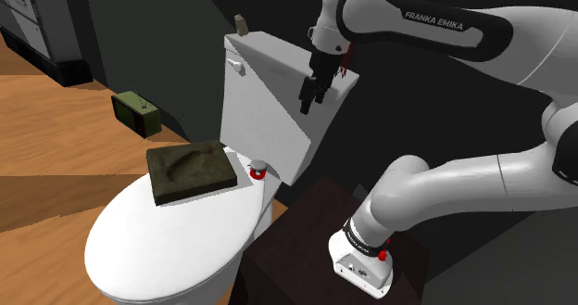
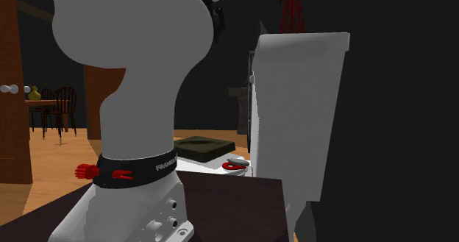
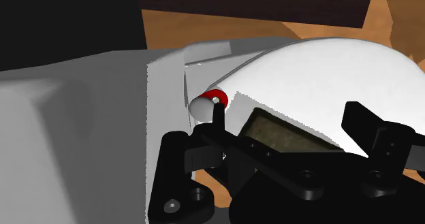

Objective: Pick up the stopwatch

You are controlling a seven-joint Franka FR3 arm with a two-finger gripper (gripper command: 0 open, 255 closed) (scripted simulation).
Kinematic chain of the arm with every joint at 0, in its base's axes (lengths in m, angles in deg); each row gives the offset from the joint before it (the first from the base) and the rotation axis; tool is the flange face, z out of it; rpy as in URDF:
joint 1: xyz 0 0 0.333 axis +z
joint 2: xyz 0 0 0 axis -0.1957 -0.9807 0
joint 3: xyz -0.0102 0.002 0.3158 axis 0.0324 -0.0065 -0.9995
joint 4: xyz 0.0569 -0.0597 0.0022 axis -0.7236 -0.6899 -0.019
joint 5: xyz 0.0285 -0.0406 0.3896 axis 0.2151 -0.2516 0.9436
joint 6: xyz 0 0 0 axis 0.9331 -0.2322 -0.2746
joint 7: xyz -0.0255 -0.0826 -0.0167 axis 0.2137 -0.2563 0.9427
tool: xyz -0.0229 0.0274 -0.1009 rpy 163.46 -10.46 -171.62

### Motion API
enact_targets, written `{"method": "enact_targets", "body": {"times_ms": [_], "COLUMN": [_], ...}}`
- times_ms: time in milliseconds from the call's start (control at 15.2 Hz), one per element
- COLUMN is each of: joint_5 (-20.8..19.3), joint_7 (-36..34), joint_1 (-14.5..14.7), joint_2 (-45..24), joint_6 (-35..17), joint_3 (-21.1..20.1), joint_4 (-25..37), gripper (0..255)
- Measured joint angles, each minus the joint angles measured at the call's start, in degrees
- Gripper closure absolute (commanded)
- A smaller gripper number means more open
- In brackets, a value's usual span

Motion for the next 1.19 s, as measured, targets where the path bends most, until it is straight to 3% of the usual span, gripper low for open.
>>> {"method": "enact_targets", "body": {"times_ms": [132, 396, 1188], "joint_5": [-0.18, -1.36, -4.22], "joint_7": [0.59, 4.86, 19.71], "joint_1": [0.07, 0.59, 1.87], "joint_2": [-0.55, -4.71, -26.82], "joint_6": [-0.89, -7.61, -29.73], "joint_3": [0.23, 1.83, 6.89], "joint_4": [-0.44, -3.54, -5.05], "gripper": [0, 0, 0]}}
